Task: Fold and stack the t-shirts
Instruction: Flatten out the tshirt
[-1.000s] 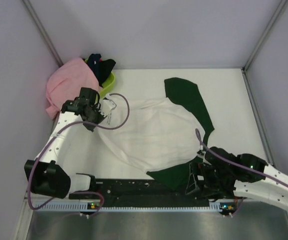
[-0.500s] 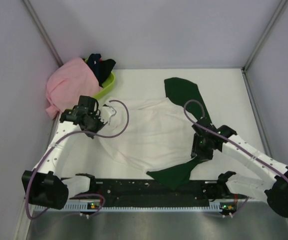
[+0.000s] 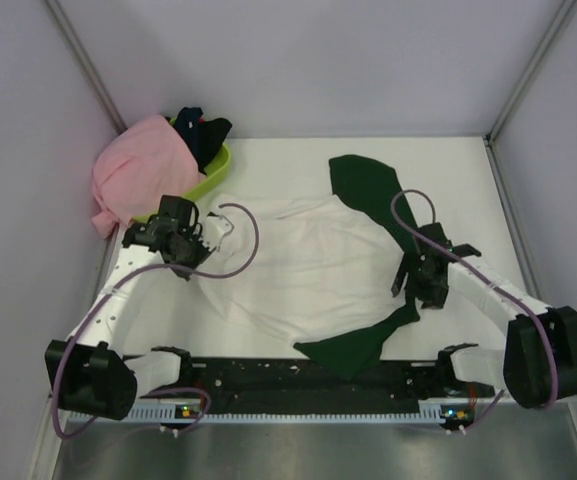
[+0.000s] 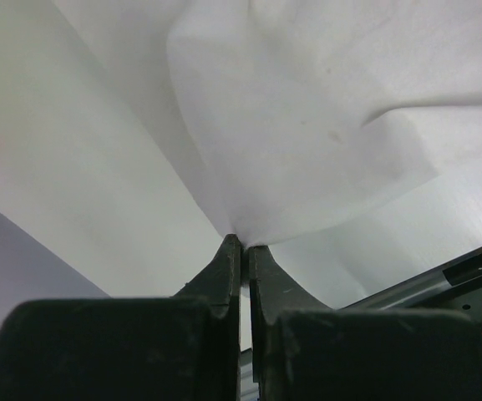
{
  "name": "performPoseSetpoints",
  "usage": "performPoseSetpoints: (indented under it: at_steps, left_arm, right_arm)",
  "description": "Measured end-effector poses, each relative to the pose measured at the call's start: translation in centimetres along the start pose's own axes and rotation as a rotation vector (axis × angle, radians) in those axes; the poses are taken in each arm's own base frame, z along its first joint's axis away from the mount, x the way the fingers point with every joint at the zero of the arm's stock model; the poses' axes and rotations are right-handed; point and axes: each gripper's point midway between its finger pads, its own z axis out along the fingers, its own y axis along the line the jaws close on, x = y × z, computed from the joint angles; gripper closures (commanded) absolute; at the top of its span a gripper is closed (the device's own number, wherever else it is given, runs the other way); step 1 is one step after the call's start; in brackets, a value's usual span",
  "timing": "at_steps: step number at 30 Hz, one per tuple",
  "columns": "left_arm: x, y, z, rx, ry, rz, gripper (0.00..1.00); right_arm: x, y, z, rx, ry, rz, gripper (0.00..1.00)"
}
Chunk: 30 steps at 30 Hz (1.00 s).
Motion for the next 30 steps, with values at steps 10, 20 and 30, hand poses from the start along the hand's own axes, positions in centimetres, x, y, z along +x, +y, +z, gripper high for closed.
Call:
performPoseSetpoints:
  at_steps: [10,20,30]
  left_arm:
    - [4.2,-3.2,3.5,0.133,0.139,0.021,1.0]
    - [9.5,-7.0,4.1,0.26,0.31,0.008,1.0]
    - [7.7,-5.8,4.0,0.23,0.294,-0.037,1.0]
  right_arm:
    - [-15.6,2.8,1.3,0.04,-0.14,-0.146,0.2]
    - [-32.5,9.9,6.2,0.041,-0.312,-0.532,0.18]
    - [-34.3,12.5,10.3,-0.037,-0.228,-0.65,1.0]
